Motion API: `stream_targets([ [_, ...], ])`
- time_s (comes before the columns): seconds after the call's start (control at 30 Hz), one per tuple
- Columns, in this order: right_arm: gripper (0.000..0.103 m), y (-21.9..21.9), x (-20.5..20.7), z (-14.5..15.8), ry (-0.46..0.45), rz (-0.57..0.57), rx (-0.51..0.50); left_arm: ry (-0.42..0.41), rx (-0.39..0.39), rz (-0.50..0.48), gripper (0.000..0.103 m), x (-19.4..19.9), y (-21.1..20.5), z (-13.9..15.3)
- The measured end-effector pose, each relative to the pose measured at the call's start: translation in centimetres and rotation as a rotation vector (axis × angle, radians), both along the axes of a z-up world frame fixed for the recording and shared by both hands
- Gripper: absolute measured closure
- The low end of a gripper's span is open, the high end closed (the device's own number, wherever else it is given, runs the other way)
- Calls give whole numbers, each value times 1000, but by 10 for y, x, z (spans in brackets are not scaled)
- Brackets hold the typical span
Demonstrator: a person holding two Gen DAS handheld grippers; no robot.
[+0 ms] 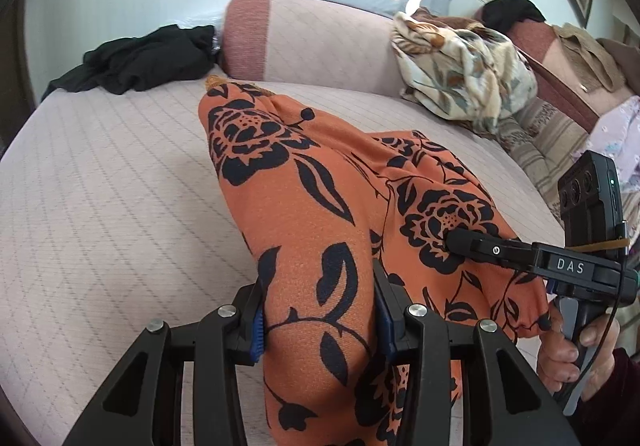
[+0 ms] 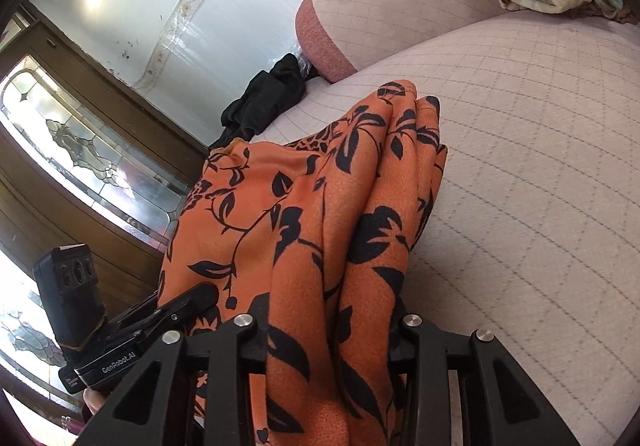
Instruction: Fold small clothes
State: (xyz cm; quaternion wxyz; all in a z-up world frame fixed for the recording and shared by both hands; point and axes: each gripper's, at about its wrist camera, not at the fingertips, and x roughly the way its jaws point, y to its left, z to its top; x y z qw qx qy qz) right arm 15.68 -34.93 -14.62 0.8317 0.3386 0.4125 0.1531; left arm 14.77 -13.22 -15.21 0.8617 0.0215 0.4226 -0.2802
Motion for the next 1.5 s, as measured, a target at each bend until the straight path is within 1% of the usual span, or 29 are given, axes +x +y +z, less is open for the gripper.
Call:
stream_targets([
  [0.1,66,11,6,-1,-1,7,10,1,4,44,58,1,7,2],
  [0.33,66,26,13,-4,3,24,19,13,28,93,58,3,15,1],
  [0.53,66,33,13,-8,20,38,29,28,47,119,58,5,23,-1],
  [0.8,66,43,19,-18,66,50,45,64,86,142,58,6,27,-4],
  [1.0,66,49,25,-27,101,53,50,92,104,162,58,11,29,-13],
  [1.03,66,50,26,-28,104,51,49,99,110,169,55,12,30,-16],
  [1.07,66,50,27,-30,109,49,50,107,121,182,48,14,30,-18],
  [1.1,65,49,29,-33,123,46,55,116,134,199,45,16,31,-21],
  [1.13,62,49,32,-35,136,47,64,131,144,221,39,19,34,-24],
  [1.17,60,48,34,-39,155,48,77,132,142,227,37,19,36,-24],
  [1.23,47,47,35,-42,184,45,80,103,149,231,36,18,38,-19],
  [1.3,43,47,34,-40,192,46,47,60,177,240,32,15,40,-15],
  [1.37,43,45,28,-30,164,32,-19,21,192,247,31,10,43,-9],
  [1.43,43,44,19,-18,118,2,-91,-5,191,266,31,4,49,-3],
  [1.5,43,43,3,1,30,-53,-200,-43,195,302,31,-4,57,6],
])
